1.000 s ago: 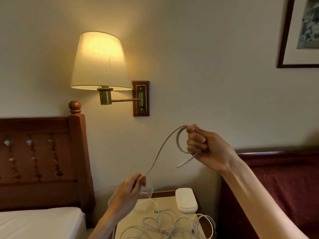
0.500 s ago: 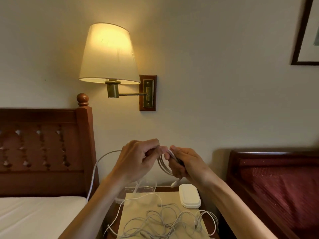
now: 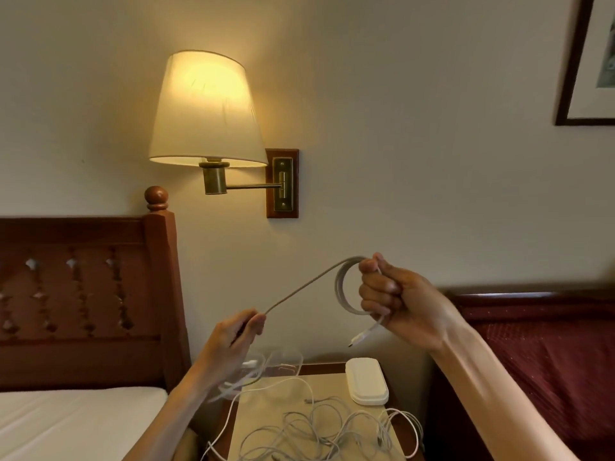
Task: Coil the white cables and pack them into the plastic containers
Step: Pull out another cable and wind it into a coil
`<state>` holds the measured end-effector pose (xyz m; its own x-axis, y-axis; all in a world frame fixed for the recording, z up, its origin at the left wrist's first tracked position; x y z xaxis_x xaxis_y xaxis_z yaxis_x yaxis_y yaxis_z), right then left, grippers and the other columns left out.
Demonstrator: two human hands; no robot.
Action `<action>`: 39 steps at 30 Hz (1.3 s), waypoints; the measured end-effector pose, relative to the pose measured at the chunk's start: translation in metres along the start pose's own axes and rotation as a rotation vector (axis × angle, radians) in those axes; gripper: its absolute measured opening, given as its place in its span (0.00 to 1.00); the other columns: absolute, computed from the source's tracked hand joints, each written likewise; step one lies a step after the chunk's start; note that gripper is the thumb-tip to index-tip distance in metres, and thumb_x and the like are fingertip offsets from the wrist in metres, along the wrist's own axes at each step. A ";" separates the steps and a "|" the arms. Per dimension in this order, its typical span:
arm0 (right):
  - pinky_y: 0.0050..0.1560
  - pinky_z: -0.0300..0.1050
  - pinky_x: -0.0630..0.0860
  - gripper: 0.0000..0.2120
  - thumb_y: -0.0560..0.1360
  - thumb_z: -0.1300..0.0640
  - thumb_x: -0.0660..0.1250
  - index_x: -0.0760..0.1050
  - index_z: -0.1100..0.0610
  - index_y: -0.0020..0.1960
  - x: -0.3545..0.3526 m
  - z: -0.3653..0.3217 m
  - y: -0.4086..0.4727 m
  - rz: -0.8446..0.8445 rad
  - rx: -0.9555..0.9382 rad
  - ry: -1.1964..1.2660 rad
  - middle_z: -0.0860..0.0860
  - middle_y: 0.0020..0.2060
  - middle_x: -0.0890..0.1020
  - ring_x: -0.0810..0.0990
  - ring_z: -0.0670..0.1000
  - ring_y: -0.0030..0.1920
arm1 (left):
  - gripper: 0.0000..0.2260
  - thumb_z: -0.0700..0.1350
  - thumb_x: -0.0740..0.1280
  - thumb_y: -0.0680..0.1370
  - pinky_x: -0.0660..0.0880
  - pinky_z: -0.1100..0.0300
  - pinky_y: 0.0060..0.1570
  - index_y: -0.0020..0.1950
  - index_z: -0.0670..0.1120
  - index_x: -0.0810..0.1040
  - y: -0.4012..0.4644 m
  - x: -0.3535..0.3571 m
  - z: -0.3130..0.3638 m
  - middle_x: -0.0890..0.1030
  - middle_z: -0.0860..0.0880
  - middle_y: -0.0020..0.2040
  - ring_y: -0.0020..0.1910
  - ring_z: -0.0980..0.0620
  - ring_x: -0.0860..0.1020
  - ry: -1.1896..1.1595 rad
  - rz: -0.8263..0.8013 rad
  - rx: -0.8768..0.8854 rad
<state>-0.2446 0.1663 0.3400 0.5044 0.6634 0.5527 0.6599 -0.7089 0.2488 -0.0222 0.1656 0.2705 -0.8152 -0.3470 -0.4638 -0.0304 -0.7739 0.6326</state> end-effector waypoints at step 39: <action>0.40 0.43 0.77 0.16 0.84 0.53 0.52 0.73 0.60 0.46 -0.006 -0.013 0.018 0.126 -0.173 -0.605 0.52 0.30 0.77 0.78 0.50 0.33 | 0.19 0.57 0.55 0.82 0.75 0.50 0.41 0.42 0.47 0.77 -0.020 0.094 0.049 0.78 0.50 0.35 0.34 0.49 0.76 0.461 -0.594 -0.007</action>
<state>-0.2432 0.1466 0.3511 0.8308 0.5541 0.0521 0.5008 -0.7852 0.3642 -0.1268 0.1750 0.2445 -0.3379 -0.0548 -0.9396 -0.3847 -0.9031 0.1911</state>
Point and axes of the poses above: each hand's wrist, its own y-axis towards the middle knuckle, its own x-axis out of the palm, z = x × y, the point moved 10 cm from there along y, towards the middle knuckle
